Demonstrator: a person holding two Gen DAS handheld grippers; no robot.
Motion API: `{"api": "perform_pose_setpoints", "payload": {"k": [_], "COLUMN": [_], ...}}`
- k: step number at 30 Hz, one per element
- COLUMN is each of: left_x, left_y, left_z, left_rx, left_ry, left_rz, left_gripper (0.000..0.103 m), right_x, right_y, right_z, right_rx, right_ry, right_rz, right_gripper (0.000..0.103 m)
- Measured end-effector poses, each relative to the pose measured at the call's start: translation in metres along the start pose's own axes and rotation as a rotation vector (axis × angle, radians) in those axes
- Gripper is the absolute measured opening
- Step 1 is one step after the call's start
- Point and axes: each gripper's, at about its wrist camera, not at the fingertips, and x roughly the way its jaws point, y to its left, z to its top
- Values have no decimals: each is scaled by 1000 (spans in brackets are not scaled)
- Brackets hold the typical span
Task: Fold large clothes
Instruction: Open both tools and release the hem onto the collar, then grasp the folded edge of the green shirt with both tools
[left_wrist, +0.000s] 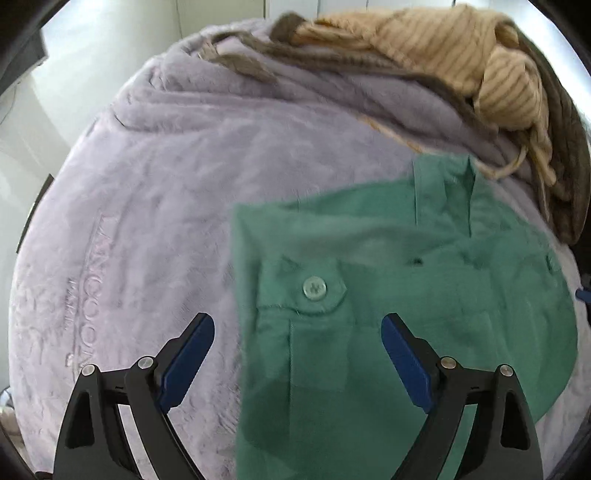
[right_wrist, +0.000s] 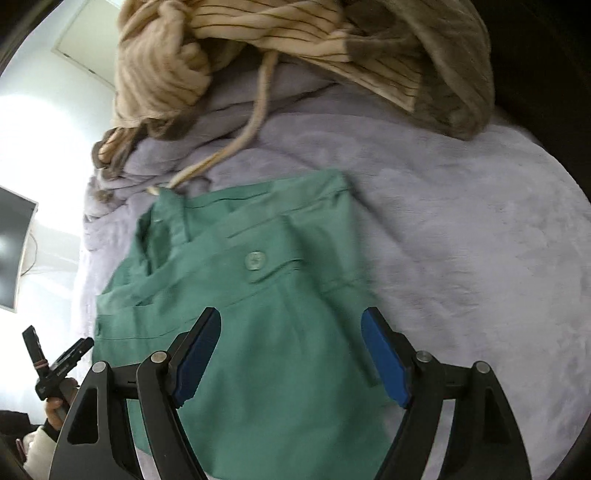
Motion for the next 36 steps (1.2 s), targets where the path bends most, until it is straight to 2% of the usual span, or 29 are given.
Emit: {"api": "perform_pose_setpoints", "payload": {"k": [3, 5, 6, 7, 8, 9, 10, 12, 16, 18, 20, 22, 24, 27, 29, 31, 36], "left_x": [23, 32, 31, 32, 32, 30, 28, 15, -30, -51, -65, -70, -63, -34, -21, -8, 47], "left_y": [2, 0, -2, -7, -9, -11, -11, -7, -2, -5, -10, -11, -10, -8, -7, -9, -11], "left_z": [-2, -5, -6, -8, -10, -13, -16, -20, -23, -19, -10, 1, 17, 31, 39, 42, 41], "left_rx": [-43, -52, -45, -26, -11, 0, 3, -2, -39, -36, -20, -18, -24, -15, -19, -23, -52], "left_ry": [84, 102, 96, 91, 93, 92, 88, 57, -41, -90, -145, -182, -193, -155, -154, -154, -91], "left_rz": [-55, -62, -54, -25, -1, 9, 7, 2, -47, -64, -59, -64, -55, 6, 17, 31, 117], "left_gripper": [92, 89, 83, 66, 45, 33, 16, 12, 11, 11, 11, 10, 10, 10, 10, 10, 11], "right_x": [19, 32, 38, 45, 51, 57, 57, 42, -12, -27, -34, -29, -18, 0, 15, 32, 80], "right_y": [2, 13, 19, 25, 29, 33, 39, 50, 72, 83, 92, 91, 87, 80, 76, 69, 50], "right_z": [2, 3, 2, 2, 0, -4, -8, -14, -16, -11, 1, 18, 30, 38, 44, 49, 55], "right_rx": [-30, -75, -104, -133, -149, -164, -183, -223, -274, -311, -342, -318, -285, -272, -272, -257, -216], "right_ry": [34, 40, 42, 53, 73, 102, 98, 48, -80, -124, -156, -152, -140, -134, -132, -119, -46], "right_rz": [3, -6, -17, -32, -53, -86, -133, -153, -81, -86, -98, -94, -99, -148, -176, -209, -269], "right_gripper": [80, 77, 73, 69, 46, 8, 6, 6, 5, 5, 5, 5, 5, 5, 5, 5, 5]}}
